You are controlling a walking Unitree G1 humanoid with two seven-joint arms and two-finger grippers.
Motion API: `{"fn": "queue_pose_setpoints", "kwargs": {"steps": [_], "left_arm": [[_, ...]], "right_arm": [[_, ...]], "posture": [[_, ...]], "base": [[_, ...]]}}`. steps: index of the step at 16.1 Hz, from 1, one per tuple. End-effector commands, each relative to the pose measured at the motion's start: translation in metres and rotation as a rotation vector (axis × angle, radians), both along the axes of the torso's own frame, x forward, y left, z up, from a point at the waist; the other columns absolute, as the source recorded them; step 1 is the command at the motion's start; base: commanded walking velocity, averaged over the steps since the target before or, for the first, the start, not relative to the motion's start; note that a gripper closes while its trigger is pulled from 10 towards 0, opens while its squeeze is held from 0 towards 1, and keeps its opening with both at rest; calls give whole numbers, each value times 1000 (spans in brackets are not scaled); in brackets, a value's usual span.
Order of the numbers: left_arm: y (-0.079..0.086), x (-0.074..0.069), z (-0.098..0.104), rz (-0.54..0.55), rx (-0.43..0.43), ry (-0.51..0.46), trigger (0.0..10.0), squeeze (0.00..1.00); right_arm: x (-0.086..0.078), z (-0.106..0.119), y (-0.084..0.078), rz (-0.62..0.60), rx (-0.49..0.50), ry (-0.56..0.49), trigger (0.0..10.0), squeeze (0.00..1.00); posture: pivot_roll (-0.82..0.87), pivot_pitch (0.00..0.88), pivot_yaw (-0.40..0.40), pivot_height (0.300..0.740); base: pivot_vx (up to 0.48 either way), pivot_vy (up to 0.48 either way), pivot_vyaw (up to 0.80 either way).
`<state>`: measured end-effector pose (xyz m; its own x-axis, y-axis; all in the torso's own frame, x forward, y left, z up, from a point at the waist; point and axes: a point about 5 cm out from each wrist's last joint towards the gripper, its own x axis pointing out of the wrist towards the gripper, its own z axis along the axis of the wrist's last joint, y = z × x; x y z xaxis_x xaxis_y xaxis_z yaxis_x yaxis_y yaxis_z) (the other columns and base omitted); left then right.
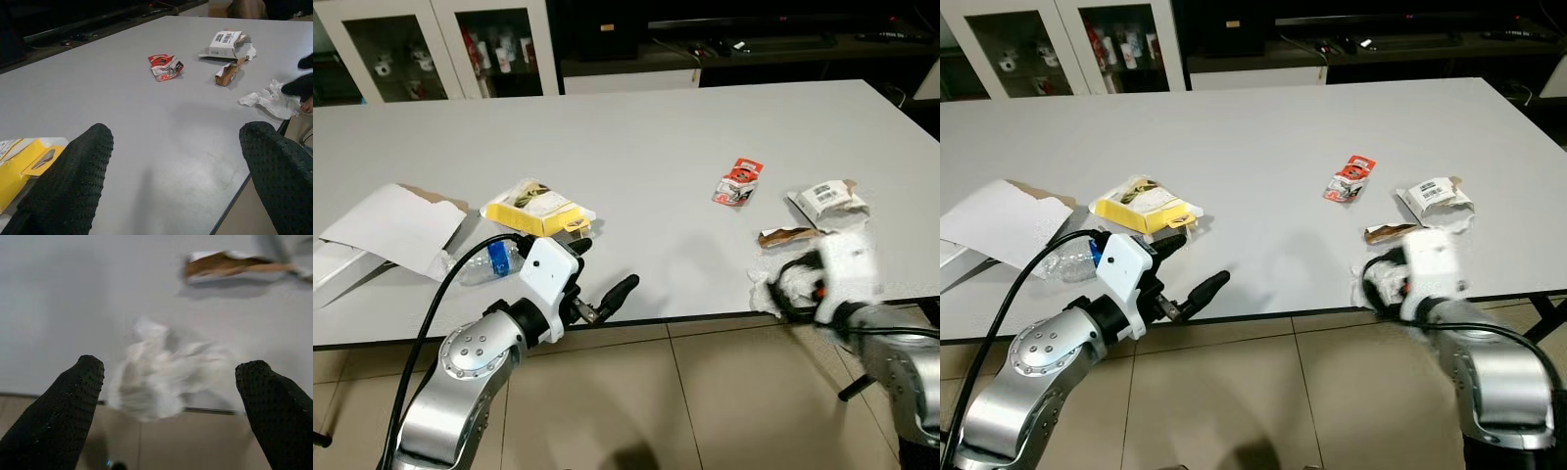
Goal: Picking trash to rubbish bin
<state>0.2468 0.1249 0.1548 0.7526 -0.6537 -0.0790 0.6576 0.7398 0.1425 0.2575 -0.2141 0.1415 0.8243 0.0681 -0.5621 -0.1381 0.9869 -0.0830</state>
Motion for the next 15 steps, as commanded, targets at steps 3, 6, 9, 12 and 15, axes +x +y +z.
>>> {"fn": "queue_pose_setpoints", "kwargs": {"steps": [3,6,9,12,15], "left_arm": [[-5,-3,6,-50,-3,-13,10000,0],[-5,-5,6,-57,8,-17,10000,0],[-3,-5,6,-55,18,-18,10000,0],[-4,-6,6,-67,25,-15,10000,0],[-7,-9,7,-101,8,-2,10000,0]], "right_arm": [[10,-7,2,3,-53,32,10000,0],[13,-26,-4,-33,-127,74,10000,0],[13,-36,-7,-52,-143,100,10000,0],[14,-43,-7,-49,-138,118,10000,0],[15,-41,-7,-60,-100,112,0,0]], "posture": [[-1,59,-6,740],[6,62,-11,740],[11,63,-9,740],[14,60,-3,740],[15,60,-3,740]], "base": [[0,0,0],[0,0,0],[0,0,0],[0,0,0],[0,0,0]]}}
